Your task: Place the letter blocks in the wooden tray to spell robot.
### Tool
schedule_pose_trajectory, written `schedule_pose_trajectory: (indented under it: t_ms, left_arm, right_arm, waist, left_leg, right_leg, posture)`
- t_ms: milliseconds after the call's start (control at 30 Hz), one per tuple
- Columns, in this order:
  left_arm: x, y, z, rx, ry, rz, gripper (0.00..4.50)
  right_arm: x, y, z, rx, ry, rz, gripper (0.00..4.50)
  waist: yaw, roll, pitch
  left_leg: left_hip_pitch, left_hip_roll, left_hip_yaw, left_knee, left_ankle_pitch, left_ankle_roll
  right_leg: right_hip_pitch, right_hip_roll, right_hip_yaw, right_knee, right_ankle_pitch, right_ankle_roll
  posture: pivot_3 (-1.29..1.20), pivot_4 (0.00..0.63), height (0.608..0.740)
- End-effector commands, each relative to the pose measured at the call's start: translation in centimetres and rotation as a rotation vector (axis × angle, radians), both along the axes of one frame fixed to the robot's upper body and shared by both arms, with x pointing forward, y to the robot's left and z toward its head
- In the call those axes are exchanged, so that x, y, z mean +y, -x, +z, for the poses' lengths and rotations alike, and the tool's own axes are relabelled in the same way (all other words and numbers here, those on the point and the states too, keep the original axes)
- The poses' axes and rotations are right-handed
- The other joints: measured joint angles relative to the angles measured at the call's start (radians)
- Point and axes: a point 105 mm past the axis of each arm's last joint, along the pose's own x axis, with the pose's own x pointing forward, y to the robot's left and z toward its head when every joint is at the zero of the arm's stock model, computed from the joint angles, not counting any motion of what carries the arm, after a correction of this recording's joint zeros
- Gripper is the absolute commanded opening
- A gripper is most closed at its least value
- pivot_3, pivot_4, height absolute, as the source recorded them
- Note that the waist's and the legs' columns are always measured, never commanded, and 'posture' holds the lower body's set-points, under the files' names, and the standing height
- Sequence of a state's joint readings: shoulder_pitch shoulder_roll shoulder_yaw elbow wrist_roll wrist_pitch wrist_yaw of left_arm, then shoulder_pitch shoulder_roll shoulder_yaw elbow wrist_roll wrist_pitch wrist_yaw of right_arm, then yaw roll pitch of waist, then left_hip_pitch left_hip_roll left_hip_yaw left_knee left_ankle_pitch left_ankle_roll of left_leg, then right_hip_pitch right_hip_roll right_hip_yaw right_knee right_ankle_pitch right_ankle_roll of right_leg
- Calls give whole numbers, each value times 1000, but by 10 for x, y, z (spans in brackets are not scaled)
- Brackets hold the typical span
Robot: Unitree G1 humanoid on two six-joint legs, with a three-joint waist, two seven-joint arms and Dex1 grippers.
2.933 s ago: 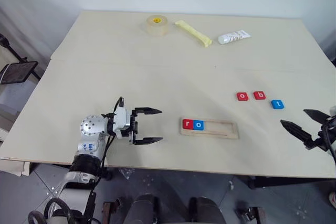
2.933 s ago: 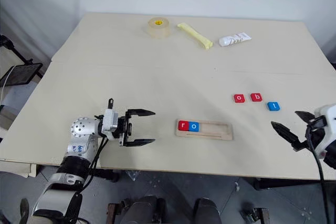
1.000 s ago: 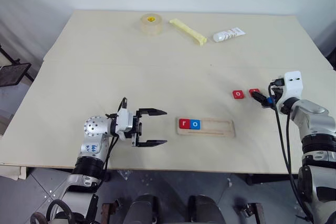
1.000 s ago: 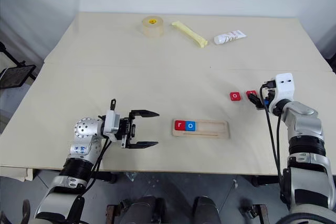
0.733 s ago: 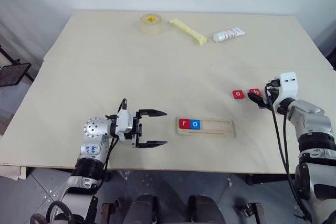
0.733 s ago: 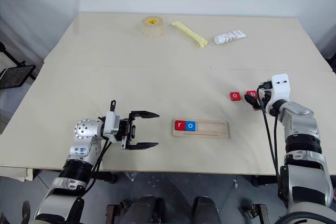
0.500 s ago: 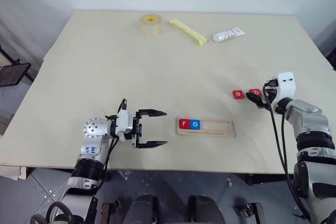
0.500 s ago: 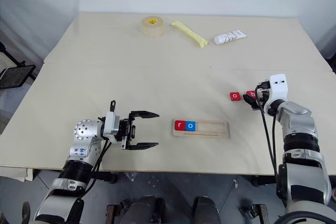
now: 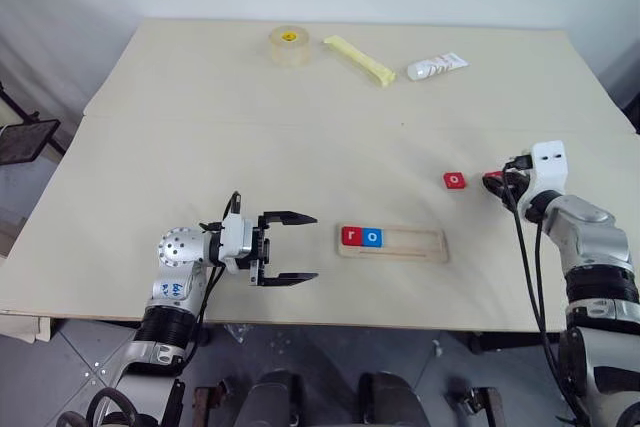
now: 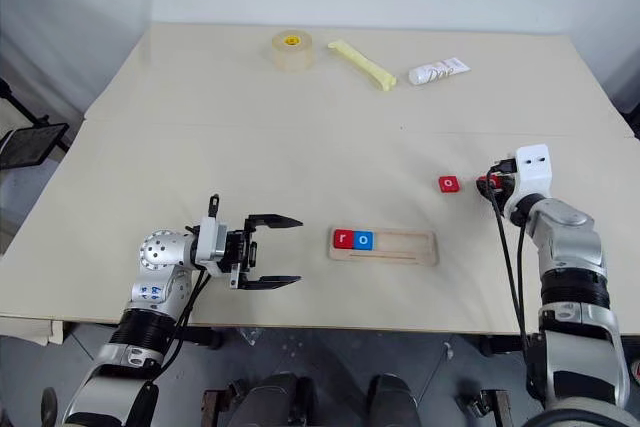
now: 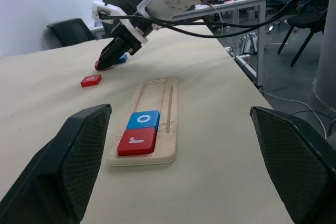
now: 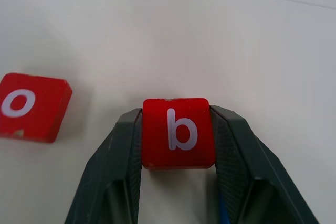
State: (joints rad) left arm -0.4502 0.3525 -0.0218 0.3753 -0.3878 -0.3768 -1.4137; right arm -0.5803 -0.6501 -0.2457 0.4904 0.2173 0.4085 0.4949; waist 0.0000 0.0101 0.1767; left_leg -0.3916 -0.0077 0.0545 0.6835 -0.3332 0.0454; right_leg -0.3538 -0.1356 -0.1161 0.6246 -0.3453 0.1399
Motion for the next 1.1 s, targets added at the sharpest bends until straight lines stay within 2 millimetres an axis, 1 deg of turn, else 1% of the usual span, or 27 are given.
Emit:
schedule_pose_trajectory:
  t_ms: [33, 133, 233, 300, 400, 467, 567, 633, 700, 767, 833, 967, 1100]
  left_arm:
    - [4, 0, 0, -3, 7, 10, 4500]
    - [8, -1, -3, 2, 6, 26, 4500]
    - [11, -3, -3, -2, 5, 38, 4500]
    - [11, -4, -2, -4, 5, 37, 4500]
    - [12, -5, -2, -9, 4, 35, 4500]
    - [12, -6, -2, -12, 4, 33, 4500]
    - [12, -8, 1, -30, 1, 31, 4500]
    - [16, -10, 5, -34, 0, 39, 4500]
    - [21, -12, 8, -37, 2, 61, 4500]
    - [25, -13, 9, -37, 8, 86, 4500]
    - [28, -11, 8, -29, 5, 85, 4500]
    - [29, -5, 5, -13, 0, 78, 4500]
    - [29, -4, 5, -13, -2, 85, 4500]
  right_arm:
    - [7, 26, 42, -149, 13, -14, 1461]
    - [23, 62, 39, -152, 6, -29, 1461]
    - [41, 96, 25, -113, -4, -42, 1461]
    - [46, 106, 20, -91, -9, -56, 1461]
    - [48, 117, 11, -70, -29, -90, 1461]
    - [48, 119, 9, -64, -35, -102, 1461]
    - [51, 128, -1, -45, -56, -123, 1461]
    - [50, 133, -9, -31, -75, -147, 1461]
    - [49, 134, -13, -28, -90, -159, 1461]
    - [48, 133, -15, -28, -93, -157, 1461]
    - [48, 130, -16, -28, -101, -155, 1461]
    - [45, 123, -21, -25, -104, -161, 1461]
    - [46, 116, -26, -24, -110, -148, 1461]
  waist:
    - [1, 0, 0]
    - [5, 0, 0]
    - [10, 0, 0]
    - [12, 0, 0]
    - [12, 0, 0]
    - [12, 0, 0]
    - [12, 0, 0]
    - [14, 0, 0]
    - [13, 0, 0]
    - [12, 0, 0]
    - [10, 0, 0]
    - [2, 0, 0]
    - [1, 0, 0]
  left_leg:
    - [0, 0, -1, 0, 0, 0]
    - [-1, 0, -1, -1, 0, 0]
    - [-1, 0, -2, -1, 0, 0]
    - [-1, -1, 1, -1, 0, 0]
    - [1, -1, 5, 0, 0, 0]
    - [2, 0, 5, 0, 0, 0]
    - [2, 0, 6, -1, 0, 0]
    - [1, 0, 6, -1, 0, 0]
    - [1, -1, 6, -1, 0, 0]
    - [2, -1, 7, -1, 0, 0]
    - [2, 0, 7, -1, 0, 0]
    - [2, 0, 7, -1, 0, 0]
    - [2, 0, 7, -1, 0, 0]
  right_leg:
    - [-1, 0, 0, 1, 0, 0]
    - [-1, 0, 0, 1, 0, 0]
    - [-1, 1, 1, 2, 0, 0]
    - [-1, 0, 3, 1, 0, 0]
    - [-1, 0, 7, 0, 0, 0]
    - [-1, 1, 7, 0, 0, 0]
    - [-2, 1, 8, 0, 0, 0]
    - [-2, 1, 8, 0, 0, 0]
    - [-2, 1, 8, 1, 0, 0]
    - [-2, 1, 8, 1, 0, 0]
    - [-3, 2, 9, 1, 0, 0]
    - [-3, 2, 9, 1, 0, 0]
    - [-3, 2, 9, 1, 0, 0]
  posture:
    - [0, 150, 740]
    - [0, 150, 740]
    - [0, 150, 740]
    - [0, 150, 740]
    - [0, 150, 740]
    - [0, 150, 740]
    - [0, 150, 740]
    - [0, 150, 740]
    - [0, 150, 740]
    - [0, 150, 740]
    - [0, 150, 740]
    - [0, 150, 740]
    - [0, 150, 740]
